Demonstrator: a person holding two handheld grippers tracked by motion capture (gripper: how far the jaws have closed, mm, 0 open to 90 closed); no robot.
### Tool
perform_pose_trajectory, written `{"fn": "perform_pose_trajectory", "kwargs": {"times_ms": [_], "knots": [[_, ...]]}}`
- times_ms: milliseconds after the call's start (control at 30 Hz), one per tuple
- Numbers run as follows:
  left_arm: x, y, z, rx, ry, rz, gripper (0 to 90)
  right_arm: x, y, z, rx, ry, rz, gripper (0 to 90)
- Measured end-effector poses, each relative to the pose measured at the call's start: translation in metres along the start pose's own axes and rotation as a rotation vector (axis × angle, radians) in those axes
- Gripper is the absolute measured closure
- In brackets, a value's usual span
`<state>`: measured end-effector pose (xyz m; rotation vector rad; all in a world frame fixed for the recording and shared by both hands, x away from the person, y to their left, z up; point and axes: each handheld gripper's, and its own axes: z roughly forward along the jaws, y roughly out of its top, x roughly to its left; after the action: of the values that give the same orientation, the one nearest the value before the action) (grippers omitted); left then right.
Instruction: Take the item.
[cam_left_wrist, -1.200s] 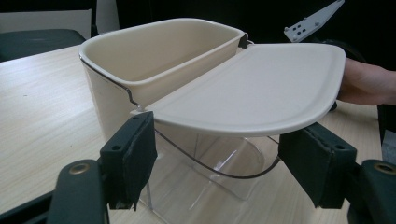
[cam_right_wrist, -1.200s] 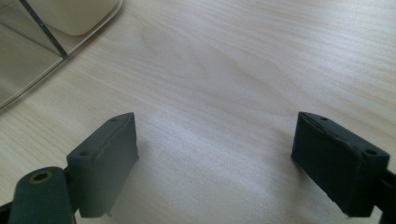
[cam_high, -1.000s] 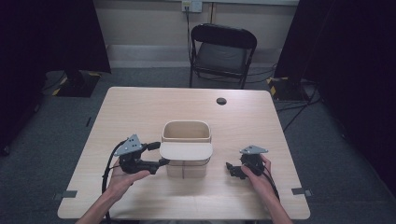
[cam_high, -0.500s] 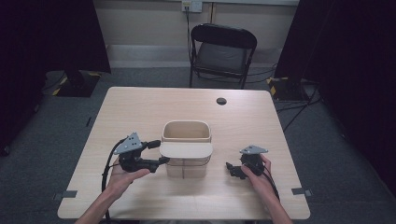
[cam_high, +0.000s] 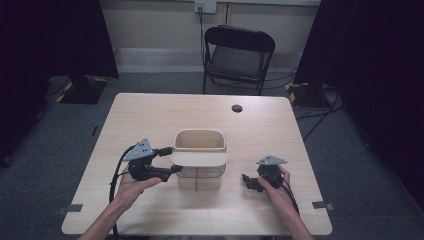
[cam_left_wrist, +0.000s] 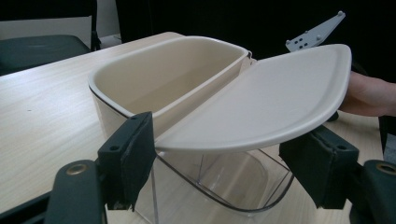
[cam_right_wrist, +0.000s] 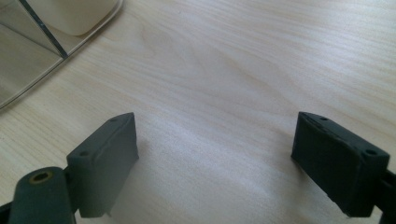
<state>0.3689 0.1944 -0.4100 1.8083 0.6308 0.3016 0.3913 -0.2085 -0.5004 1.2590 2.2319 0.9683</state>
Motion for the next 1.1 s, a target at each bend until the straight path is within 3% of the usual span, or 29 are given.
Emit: {"fn": "perform_pose_trajectory", "kwargs": {"times_ms": [900,1100], "knots": [[0.0011,0.0050,0.0099,-0.006,-0.019,0.001,31.0,0.0000,0.0000,0.0000,0.000,0.000,0.000,13.7],[0.0016,0.0067,0.0092,-0.010,-0.020,-0.025,32.8,0.0000,0.0000,0.0000,0.000,0.000,0.000,13.7]]}}
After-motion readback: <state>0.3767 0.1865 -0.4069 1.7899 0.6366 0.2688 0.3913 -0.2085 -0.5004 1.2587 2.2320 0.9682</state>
